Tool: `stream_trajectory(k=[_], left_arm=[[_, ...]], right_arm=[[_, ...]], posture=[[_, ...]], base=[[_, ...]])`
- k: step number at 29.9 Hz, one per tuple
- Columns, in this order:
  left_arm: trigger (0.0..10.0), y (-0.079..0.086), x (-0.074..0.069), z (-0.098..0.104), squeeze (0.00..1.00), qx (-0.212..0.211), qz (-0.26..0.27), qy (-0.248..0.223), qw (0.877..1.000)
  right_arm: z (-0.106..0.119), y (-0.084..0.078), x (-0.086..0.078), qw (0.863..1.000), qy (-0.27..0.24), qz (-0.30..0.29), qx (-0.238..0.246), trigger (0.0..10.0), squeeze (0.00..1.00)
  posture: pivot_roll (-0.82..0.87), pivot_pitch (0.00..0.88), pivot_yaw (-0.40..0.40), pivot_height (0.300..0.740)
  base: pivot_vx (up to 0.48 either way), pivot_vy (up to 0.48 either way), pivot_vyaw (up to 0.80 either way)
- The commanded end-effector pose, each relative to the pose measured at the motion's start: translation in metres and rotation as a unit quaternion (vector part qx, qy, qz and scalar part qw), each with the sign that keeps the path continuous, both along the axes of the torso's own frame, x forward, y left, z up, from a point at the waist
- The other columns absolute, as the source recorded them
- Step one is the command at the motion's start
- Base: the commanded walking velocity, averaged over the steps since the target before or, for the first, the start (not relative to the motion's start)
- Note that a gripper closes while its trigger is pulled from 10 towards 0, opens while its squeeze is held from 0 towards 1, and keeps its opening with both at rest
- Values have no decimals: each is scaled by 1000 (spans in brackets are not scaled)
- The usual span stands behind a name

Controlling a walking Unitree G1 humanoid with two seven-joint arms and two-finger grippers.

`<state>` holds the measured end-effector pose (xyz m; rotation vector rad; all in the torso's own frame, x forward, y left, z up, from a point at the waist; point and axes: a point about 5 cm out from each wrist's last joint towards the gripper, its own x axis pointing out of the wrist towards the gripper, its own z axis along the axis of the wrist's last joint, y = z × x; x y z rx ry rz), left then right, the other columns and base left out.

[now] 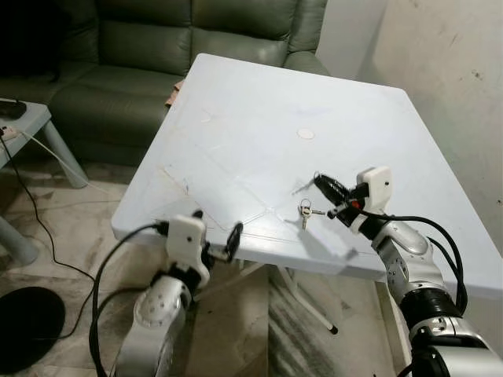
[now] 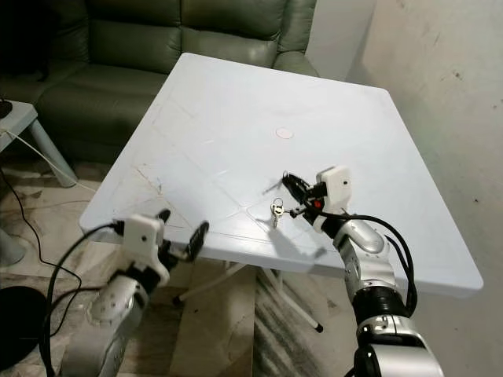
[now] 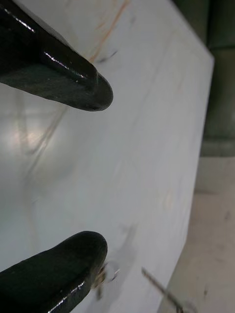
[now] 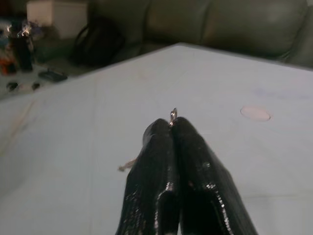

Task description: Hang keys on a hook

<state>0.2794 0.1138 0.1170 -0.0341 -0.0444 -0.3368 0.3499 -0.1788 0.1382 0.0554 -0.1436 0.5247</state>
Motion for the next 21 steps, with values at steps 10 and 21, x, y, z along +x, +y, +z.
stream_trajectory(k=[10,21], left_arm=[[10000,22,30,21,0,-43,44,-28,998],[10000,32,43,18,0,-39,72,-19,996]], right_arm=[[7,0,-24,992,-37,-100,65,10000,0],[-15,-7,-37,977,12,-211,17,10000,0]], posture=[[8,2,-55,740],[-14,0,-39,740]], base=[[0,0,0],[0,0,0]])
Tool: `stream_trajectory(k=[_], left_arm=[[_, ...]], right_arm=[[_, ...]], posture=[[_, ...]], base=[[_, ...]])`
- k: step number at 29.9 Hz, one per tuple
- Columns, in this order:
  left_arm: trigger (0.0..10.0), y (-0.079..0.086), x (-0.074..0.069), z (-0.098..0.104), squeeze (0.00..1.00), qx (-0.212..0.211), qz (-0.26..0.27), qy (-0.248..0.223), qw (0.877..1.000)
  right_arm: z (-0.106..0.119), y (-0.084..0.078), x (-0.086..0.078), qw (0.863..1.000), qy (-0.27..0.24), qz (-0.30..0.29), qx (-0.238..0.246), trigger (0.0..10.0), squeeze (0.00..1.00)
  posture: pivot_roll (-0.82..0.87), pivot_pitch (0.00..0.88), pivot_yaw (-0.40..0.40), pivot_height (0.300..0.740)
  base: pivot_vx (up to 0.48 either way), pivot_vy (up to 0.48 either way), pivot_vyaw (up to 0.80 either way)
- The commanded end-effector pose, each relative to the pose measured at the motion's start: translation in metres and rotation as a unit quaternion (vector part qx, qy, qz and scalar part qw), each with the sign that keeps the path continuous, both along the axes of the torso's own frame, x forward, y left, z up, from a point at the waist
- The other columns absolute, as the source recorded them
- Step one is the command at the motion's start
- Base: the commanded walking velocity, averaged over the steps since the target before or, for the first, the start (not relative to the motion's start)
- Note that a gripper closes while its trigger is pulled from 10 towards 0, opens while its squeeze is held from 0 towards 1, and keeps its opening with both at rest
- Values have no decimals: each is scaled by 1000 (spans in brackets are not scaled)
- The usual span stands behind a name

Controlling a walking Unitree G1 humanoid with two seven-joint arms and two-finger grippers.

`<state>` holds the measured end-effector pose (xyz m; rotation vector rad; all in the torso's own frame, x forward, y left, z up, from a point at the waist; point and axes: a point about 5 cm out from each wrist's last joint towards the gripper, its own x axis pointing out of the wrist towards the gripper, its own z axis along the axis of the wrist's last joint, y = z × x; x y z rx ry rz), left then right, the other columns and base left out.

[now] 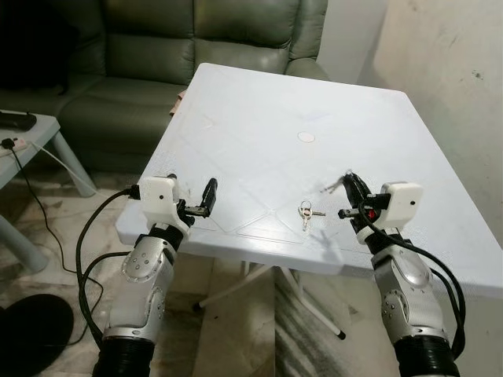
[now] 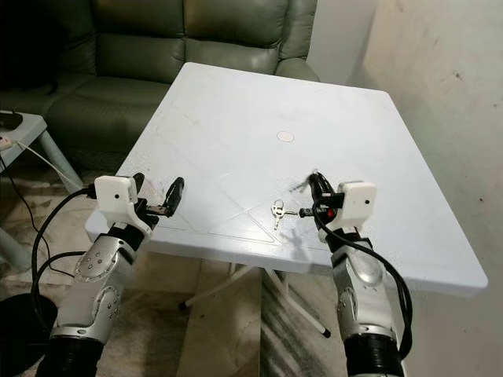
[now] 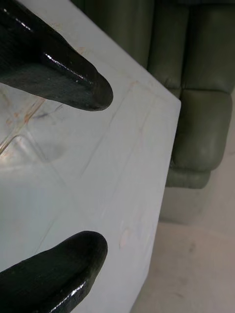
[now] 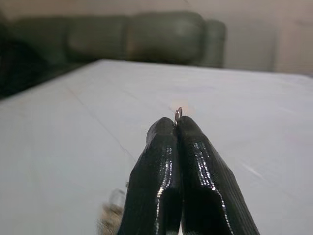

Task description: Hang keys on a hook

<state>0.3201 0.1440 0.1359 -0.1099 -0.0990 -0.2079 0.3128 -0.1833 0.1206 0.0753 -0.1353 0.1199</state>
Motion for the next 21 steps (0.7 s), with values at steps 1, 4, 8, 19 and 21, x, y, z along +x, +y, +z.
stream_trajectory(k=[1,4,8,19,21], left_arm=[[10000,3,3,0,0,6,12,0,1000],[10000,7,7,2,0,8,25,-4,1000],[10000,12,12,6,0,0,42,-12,999],[10000,17,19,3,0,-8,59,1,998],[10000,18,18,1,0,-5,63,2,998]], right_arm=[[2,-2,0,1000,1,-13,-4,10000,0],[1,1,1,1000,4,-16,-4,10000,0],[0,6,3,1000,9,-15,2,10000,0],[5,11,8,1000,15,-26,3,10000,0],[4,11,8,1000,16,-27,3,10000,0]], posture=[[-14,0,-39,740],[-16,0,-36,740],[-14,0,-39,740],[-6,0,-47,740],[-4,0,-47,740]], base=[[0,0,0],[0,0,0],[0,0,0],[0,84,-693],[0,461,-703]])
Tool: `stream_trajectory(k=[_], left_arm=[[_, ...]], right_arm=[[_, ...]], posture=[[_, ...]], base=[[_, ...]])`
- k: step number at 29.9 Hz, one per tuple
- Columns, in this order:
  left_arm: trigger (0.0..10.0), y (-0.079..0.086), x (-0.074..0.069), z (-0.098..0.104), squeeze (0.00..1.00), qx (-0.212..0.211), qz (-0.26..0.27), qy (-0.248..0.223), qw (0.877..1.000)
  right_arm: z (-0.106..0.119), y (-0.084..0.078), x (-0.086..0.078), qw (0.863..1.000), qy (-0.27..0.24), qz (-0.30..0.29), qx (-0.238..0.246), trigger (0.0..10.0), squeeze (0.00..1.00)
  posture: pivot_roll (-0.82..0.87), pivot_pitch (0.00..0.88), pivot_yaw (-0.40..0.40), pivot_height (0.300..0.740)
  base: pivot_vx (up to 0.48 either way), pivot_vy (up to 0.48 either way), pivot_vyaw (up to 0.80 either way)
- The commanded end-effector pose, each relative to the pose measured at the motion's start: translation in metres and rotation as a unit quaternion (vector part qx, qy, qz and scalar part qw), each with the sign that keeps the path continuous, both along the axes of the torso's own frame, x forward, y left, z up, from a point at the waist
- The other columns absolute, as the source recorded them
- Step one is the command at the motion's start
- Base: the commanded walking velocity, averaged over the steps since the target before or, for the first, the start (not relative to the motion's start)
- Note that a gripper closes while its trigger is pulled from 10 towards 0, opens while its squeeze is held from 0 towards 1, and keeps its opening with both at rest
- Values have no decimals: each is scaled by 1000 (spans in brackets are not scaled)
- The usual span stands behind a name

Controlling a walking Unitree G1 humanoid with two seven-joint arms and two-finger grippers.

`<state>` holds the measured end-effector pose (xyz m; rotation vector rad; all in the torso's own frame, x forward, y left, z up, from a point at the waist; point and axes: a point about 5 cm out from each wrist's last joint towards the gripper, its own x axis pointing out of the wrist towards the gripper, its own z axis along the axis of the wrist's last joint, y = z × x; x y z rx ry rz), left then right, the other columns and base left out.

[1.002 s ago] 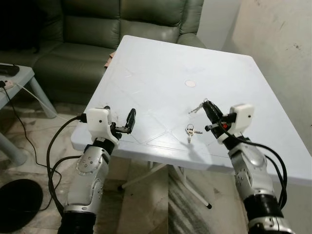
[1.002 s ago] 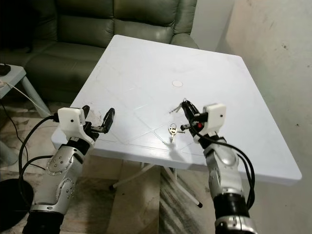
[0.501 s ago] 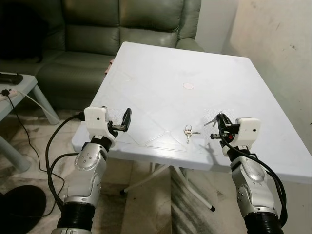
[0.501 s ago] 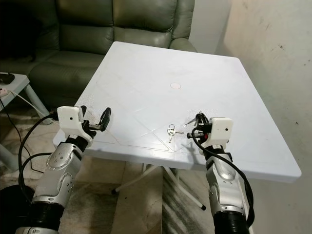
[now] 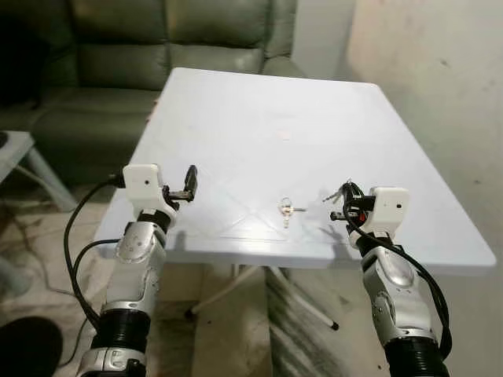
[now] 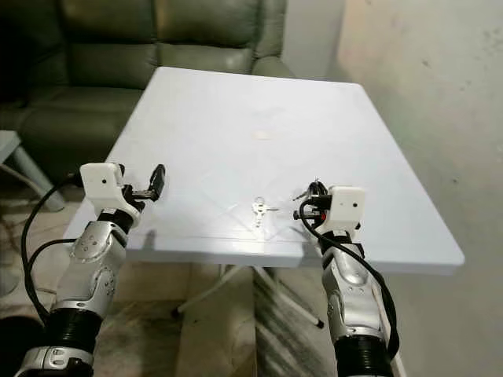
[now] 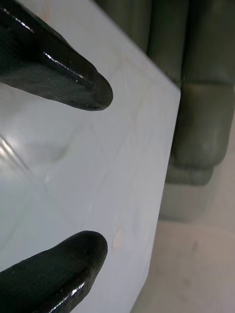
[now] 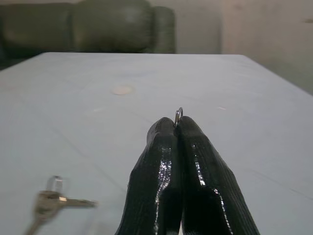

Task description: Hang keys on a hook

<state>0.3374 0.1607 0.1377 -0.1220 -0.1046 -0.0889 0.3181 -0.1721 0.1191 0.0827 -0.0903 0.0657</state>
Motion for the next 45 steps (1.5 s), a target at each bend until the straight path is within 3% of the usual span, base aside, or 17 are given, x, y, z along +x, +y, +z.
stream_trajectory(k=[1,23,31,35,45], left_arm=[[10000,1,1,-1,0,7,7,-2,1000],[10000,-3,-1,-4,0,16,6,6,1000],[10000,-5,-5,-4,0,33,-20,2,999],[10000,-5,-4,-5,0,14,-8,4,1000],[10000,-4,-1,-9,0,19,9,25,999]], right_arm=[[6,0,2,1000,-6,-1,-1,10000,0],[3,-2,-5,1000,5,-14,-3,10000,0],[2,-3,-8,1000,10,-18,-3,10000,0],[2,-3,-8,1000,12,-20,-3,10000,0],[1,-4,-9,1000,15,-19,-5,10000,0]], posture=[[-4,0,-47,740],[-18,0,-40,740],[-21,2,-37,740],[-21,1,-36,740],[-22,0,-42,740]], base=[[0,409,-700],[0,19,-697],[0,-151,-698],[0,-240,-700],[0,0,-696]])
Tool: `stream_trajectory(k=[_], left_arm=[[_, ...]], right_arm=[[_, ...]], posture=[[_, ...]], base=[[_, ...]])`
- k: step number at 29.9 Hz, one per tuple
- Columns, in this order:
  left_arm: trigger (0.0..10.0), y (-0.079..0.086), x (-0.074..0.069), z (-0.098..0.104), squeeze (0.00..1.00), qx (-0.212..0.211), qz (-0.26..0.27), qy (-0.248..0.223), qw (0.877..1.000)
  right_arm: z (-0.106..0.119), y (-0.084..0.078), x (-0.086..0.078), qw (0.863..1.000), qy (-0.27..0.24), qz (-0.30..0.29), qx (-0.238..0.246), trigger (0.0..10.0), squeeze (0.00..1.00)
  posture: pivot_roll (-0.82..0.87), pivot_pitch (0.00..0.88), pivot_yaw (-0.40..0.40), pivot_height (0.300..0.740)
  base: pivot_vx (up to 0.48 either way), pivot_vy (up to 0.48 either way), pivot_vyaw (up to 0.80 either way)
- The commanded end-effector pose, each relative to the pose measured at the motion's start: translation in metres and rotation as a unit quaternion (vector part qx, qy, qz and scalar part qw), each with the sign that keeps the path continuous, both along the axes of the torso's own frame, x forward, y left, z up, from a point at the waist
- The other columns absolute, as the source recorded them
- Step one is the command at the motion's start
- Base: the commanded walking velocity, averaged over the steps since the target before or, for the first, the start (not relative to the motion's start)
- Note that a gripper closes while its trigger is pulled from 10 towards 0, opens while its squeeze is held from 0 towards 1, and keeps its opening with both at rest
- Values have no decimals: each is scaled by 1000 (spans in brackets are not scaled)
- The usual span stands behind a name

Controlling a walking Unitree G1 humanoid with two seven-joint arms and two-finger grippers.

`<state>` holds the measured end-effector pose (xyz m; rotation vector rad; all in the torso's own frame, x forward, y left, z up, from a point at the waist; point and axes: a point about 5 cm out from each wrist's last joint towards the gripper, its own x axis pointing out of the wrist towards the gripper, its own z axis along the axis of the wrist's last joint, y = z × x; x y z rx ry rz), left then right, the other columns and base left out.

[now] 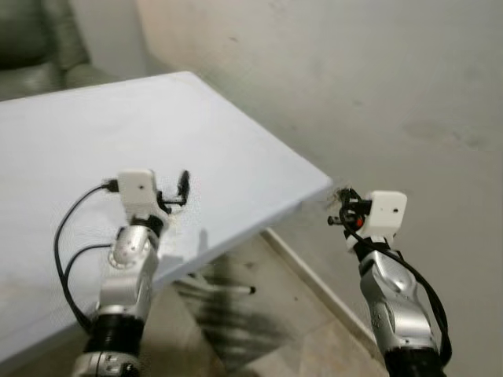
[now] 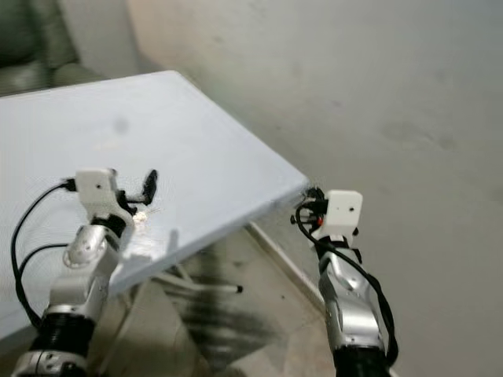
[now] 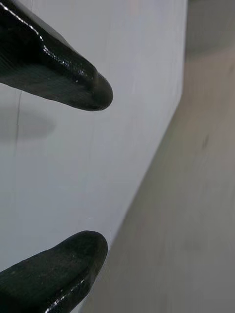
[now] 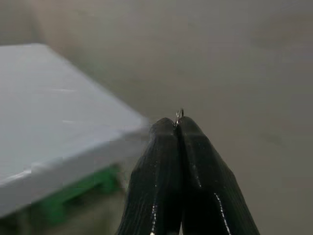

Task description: Hang keys on a hook

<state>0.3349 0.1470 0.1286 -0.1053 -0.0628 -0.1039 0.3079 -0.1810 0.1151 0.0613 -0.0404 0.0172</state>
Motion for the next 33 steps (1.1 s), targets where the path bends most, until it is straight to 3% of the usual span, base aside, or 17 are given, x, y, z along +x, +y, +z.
stream_trajectory(k=[1,18,33], left_arm=[[10000,10,2,0,0,9,23,9,1000],[10000,11,2,1,0,31,17,9,999],[10000,7,1,2,0,24,6,14,1000]], right_arm=[[5,5,1,1000,-10,6,5,10000,0],[7,4,2,1000,-13,10,-1,10000,0],[7,6,2,1000,-12,10,3,10000,0]], posture=[[-23,0,-43,740],[-16,0,-40,740],[-10,0,-40,740]], base=[[0,0,-694],[0,0,-694],[0,0,-695]])
